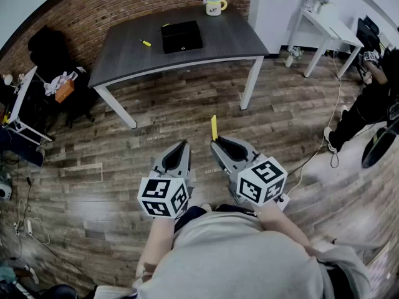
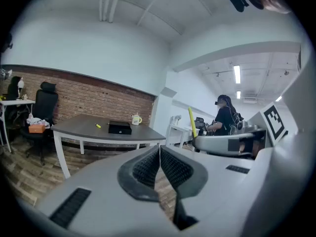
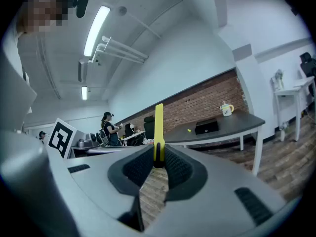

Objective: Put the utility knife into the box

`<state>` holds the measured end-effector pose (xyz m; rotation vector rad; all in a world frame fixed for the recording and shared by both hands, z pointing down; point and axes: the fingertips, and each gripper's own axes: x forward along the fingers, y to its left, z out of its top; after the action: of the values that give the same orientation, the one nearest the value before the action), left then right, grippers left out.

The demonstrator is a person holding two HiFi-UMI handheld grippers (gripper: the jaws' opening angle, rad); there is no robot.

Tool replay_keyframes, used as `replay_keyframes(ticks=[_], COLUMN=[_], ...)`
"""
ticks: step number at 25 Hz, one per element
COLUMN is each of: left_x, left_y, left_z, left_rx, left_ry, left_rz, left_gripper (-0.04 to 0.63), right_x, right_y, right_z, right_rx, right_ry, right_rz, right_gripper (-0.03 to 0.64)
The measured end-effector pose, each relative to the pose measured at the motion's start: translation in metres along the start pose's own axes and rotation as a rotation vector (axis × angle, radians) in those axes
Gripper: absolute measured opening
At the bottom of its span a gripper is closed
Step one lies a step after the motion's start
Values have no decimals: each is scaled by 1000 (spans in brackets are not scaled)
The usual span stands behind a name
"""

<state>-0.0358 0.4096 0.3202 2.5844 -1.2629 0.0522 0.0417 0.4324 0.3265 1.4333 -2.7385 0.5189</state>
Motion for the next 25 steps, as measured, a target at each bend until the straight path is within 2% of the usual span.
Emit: replay_keyframes(ticks=[5, 10, 16, 20, 25], left_x=[-3, -3, -1, -6, -12], left_y=[7, 12, 9, 10, 17], left_z=[-3, -4, -7, -8, -19], left_rx=[-15, -24, 23, 9, -8], left_ry=[-6, -1, 41, 31, 58], left_rz=[2, 2, -62, -96, -113], left_gripper=[23, 23, 23, 23, 23], right_x=[-1, 2, 3, 5, 9], right_y=[-2, 2, 10, 8, 15], right_z=[-3, -12, -4, -7, -26], right_rx=[-12, -15, -25, 20, 14], right_ry=[2, 46, 11, -1, 41], right_rz=[-16, -16, -8, -27, -65], right_gripper=[72, 72, 72, 72, 72])
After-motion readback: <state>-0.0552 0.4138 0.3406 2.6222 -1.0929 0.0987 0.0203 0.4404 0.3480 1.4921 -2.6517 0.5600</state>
